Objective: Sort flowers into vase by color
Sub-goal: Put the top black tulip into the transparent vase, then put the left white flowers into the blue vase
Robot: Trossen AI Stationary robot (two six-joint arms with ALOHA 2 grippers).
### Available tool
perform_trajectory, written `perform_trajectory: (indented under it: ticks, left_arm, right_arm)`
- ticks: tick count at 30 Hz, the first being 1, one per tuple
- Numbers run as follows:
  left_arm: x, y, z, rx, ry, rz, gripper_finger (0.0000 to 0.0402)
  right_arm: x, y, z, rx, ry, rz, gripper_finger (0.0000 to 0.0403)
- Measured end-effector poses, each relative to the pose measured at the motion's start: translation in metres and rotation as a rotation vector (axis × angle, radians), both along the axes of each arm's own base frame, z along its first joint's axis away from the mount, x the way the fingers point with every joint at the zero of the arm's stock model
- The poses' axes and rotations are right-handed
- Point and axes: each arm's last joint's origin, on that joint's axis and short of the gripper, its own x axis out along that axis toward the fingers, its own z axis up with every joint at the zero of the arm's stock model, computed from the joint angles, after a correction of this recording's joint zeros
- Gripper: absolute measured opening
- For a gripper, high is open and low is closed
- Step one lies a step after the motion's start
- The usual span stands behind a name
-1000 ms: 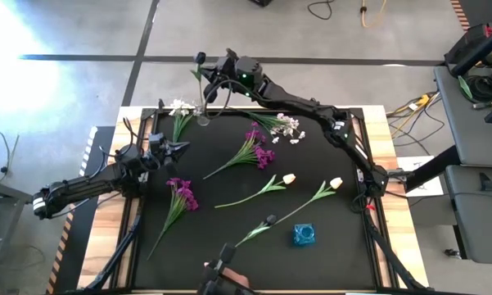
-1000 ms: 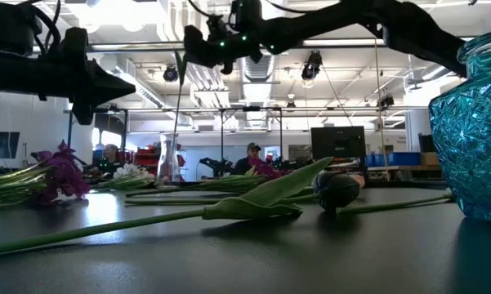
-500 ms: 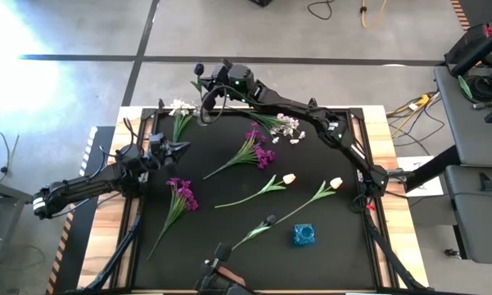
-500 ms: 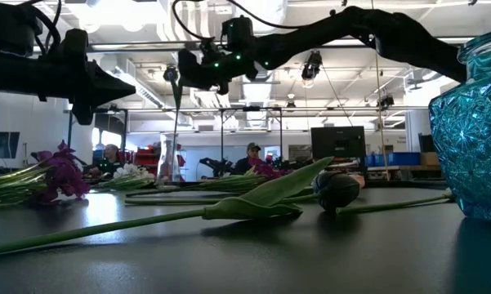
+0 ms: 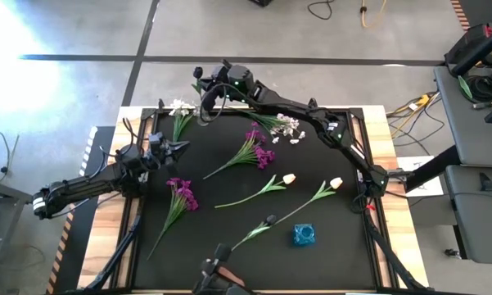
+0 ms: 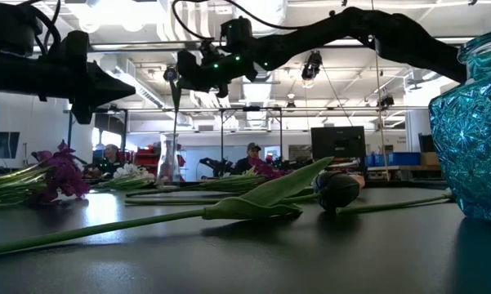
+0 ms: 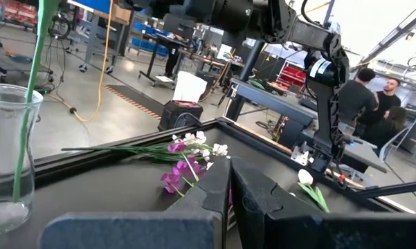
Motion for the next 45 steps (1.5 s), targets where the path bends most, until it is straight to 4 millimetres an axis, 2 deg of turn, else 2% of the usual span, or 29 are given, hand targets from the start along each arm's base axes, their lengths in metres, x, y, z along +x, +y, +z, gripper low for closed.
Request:
perform_trajectory:
  ticks: [5,11,15,23,29,34,36,40,43,45]
  left_arm:
    - [0.0,0.0,0.0,0.0,-0.001,0.0,0.0]
    - [-0.001,0.0,0.004,-0.037,-0.028,0.016,0.0]
    - [-0.003,0.0,0.03,-0.013,-0.007,0.033,0.0]
    - [-0.018,-0.002,0.092,-0.064,0.268,0.197,0.0]
    - [-0.033,-0.005,0.141,-0.087,0.387,0.306,0.0]
    - [-0.037,-0.004,0.177,-0.137,0.452,0.381,0.0]
    - [-0.035,-0.002,0.186,-0.161,0.515,0.396,0.0]
    - [-0.022,0.008,0.183,-0.212,0.704,0.404,0.0]
    - [-0.011,0.015,0.168,-0.286,0.805,0.339,0.0]
    - [-0.005,0.019,0.154,-0.327,0.813,0.249,0.0]
  right_arm:
    - [0.0,0.001,-0.005,0.066,0.026,0.001,0.0138]
    - [-0.004,0.007,-0.001,0.1,0.089,0.005,0.0179]
    - [-0.011,0.012,0.016,0.082,0.112,0.011,0.019]
    - [-0.03,0.021,0.053,0.044,0.122,0.009,0.0194]
    - [-0.057,0.034,0.095,-0.029,0.176,0.022,0.0167]
    - [-0.088,0.05,0.136,-0.08,0.194,0.029,0.0104]
    - [-0.104,0.058,0.153,-0.089,0.2,0.031,0.0072]
    - [-0.137,0.074,0.184,-0.104,0.214,0.027,0.0018]
    - [-0.163,0.088,0.205,-0.106,0.223,0.002,0.0014]
    - [-0.182,0.097,0.216,-0.106,0.237,-0.016,0.0013]
